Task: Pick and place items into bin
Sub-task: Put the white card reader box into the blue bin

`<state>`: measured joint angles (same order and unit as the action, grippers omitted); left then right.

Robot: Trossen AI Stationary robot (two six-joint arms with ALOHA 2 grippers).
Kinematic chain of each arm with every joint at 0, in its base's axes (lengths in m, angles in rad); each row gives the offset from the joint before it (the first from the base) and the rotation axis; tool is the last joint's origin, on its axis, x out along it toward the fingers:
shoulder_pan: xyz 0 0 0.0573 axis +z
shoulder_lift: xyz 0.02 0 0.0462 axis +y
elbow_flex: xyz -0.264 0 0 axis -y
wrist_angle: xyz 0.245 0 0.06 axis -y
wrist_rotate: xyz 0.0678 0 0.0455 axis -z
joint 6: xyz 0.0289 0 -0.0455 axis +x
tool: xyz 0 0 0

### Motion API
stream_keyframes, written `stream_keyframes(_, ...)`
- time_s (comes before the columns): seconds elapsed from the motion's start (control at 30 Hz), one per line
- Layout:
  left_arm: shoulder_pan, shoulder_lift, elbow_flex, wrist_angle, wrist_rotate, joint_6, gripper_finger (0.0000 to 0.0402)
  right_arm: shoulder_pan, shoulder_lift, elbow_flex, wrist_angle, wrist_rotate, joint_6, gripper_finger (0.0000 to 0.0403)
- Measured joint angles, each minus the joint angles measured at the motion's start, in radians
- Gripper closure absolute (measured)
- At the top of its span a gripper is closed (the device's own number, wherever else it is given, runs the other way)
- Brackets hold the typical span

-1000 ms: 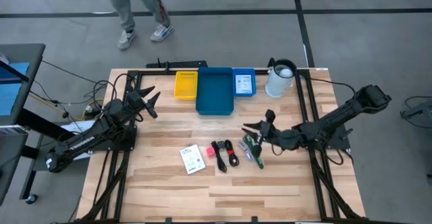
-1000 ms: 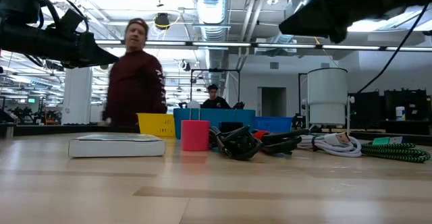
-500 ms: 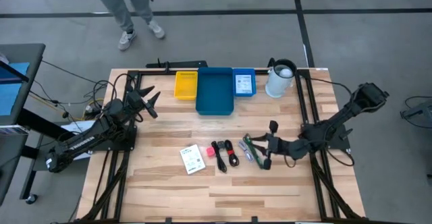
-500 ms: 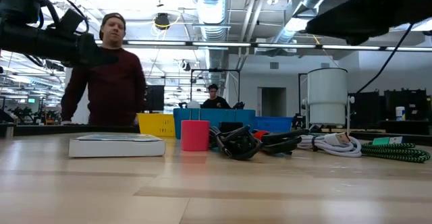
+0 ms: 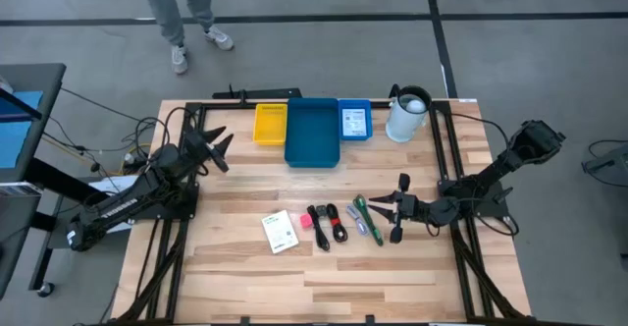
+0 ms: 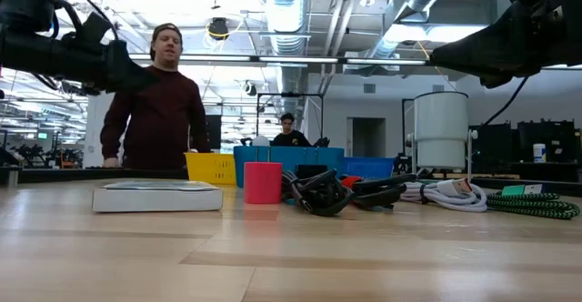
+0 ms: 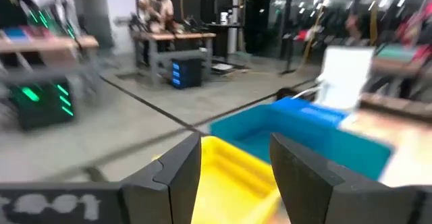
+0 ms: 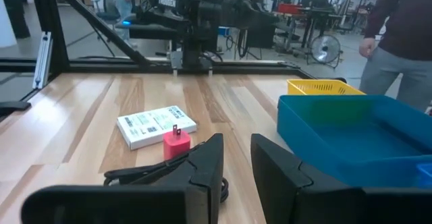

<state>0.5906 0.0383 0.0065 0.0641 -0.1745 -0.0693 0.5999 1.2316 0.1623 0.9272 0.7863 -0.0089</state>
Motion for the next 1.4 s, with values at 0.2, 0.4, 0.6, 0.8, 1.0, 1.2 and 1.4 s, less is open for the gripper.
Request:
stream_keyframes(0.2, 0.0, 0.0, 0.0, -0.006, 0.039, -0.377, 0.0236, 0.0, 0.0, 0.0, -0.001, 0.0, 0.0, 0.0332)
stream_keyframes(0.4, -0.013, 0.0, 0.0, 0.006, 0.127, -0.482, 0.0236, -0.001, 0.0, 0.0, -0.006, -0.001, 0.0, 0.0332)
stream_keyframes(0.6, -0.089, 0.0, 0.0, 0.021, 0.218, -0.469, 0.0236, -0.033, 0.0, 0.0, -0.006, -0.002, 0.0, 0.0332)
stream_keyframes(0.8, -0.212, 0.001, 0.0, 0.021, 0.147, -0.392, 0.0236, -0.073, 0.0, 0.0, -0.006, -0.003, 0.007, 0.0332)
stream_keyframes(1.0, -0.37, 0.001, 0.0, 0.016, -0.092, -0.355, 0.0236, -0.079, 0.0, 0.0, -0.006, -0.003, 0.008, 0.0332)
stream_keyframes(1.2, -0.518, 0.075, 0.0, 0.03, -0.403, -0.356, 0.0236, -0.079, 0.0, 0.0, -0.006, -0.003, 0.008, 0.0332)
stream_keyframes(1.4, -0.611, 0.225, 0.0, 0.063, -0.582, -0.402, 0.0236, -0.079, 0.0, 0.0, -0.006, -0.003, 0.008, 0.0332)
